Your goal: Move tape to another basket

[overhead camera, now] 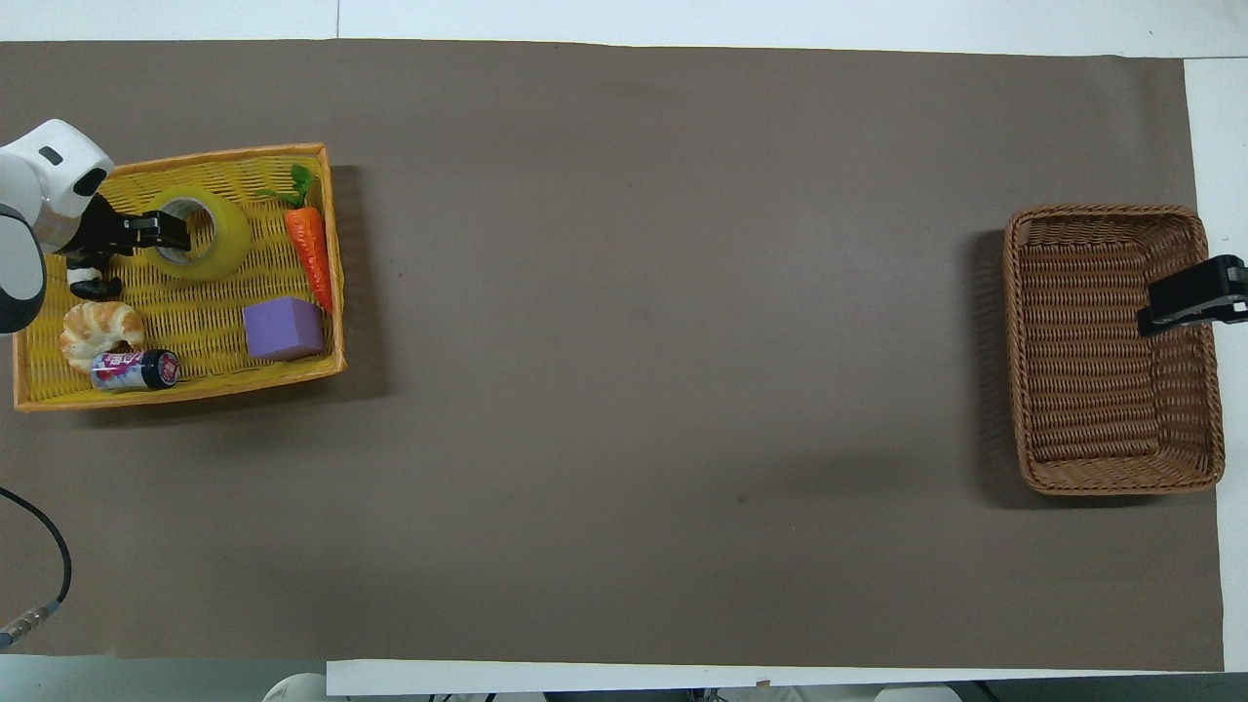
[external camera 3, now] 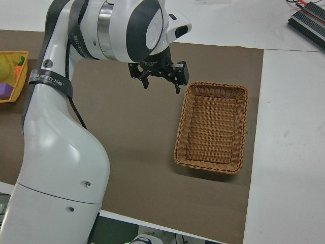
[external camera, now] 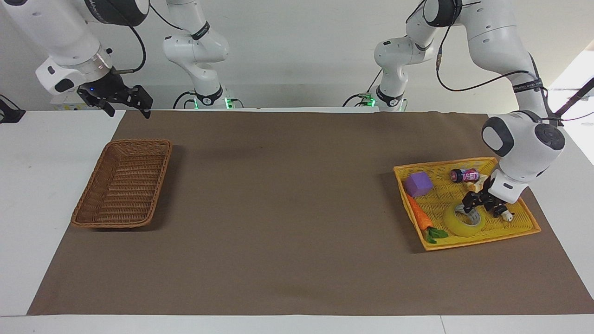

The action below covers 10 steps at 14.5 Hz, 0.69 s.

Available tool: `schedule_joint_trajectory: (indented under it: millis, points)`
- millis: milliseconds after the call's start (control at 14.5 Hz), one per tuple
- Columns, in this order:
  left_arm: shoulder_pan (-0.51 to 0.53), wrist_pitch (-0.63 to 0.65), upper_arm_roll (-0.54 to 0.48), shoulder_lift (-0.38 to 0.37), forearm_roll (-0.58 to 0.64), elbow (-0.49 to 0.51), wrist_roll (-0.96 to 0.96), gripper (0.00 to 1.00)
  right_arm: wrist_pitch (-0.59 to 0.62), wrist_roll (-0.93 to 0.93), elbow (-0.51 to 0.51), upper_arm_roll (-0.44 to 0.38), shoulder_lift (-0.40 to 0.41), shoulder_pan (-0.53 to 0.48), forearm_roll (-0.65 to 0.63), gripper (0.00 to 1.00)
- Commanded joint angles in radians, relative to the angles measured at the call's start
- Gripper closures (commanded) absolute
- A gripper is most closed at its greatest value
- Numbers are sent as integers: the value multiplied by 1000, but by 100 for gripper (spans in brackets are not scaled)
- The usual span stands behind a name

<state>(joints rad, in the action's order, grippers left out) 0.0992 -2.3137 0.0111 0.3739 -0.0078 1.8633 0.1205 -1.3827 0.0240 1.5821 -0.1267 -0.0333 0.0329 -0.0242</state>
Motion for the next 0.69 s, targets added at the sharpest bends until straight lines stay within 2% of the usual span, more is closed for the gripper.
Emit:
schedule_joint_trajectory:
  millis: [0, 276, 483, 552, 621]
  points:
    - [-4, -41, -3, 28, 2, 4, 15, 44, -15, 19, 33, 7, -28, -8, 1, 0]
    - [-6, -76, -3, 52, 2, 5, 15, 46, -15, 19, 33, 7, -28, -8, 1, 0]
    - [4, -87, -3, 65, 2, 5, 16, 52, -15, 17, 33, 7, -28, -8, 1, 0]
    - [1, -76, -3, 65, 2, 0, 15, 64, -15, 19, 33, 7, -28, -8, 1, 0]
    - [-4, -69, -3, 65, 2, -3, 13, 83, -13, 17, 33, 7, -28, -8, 1, 0]
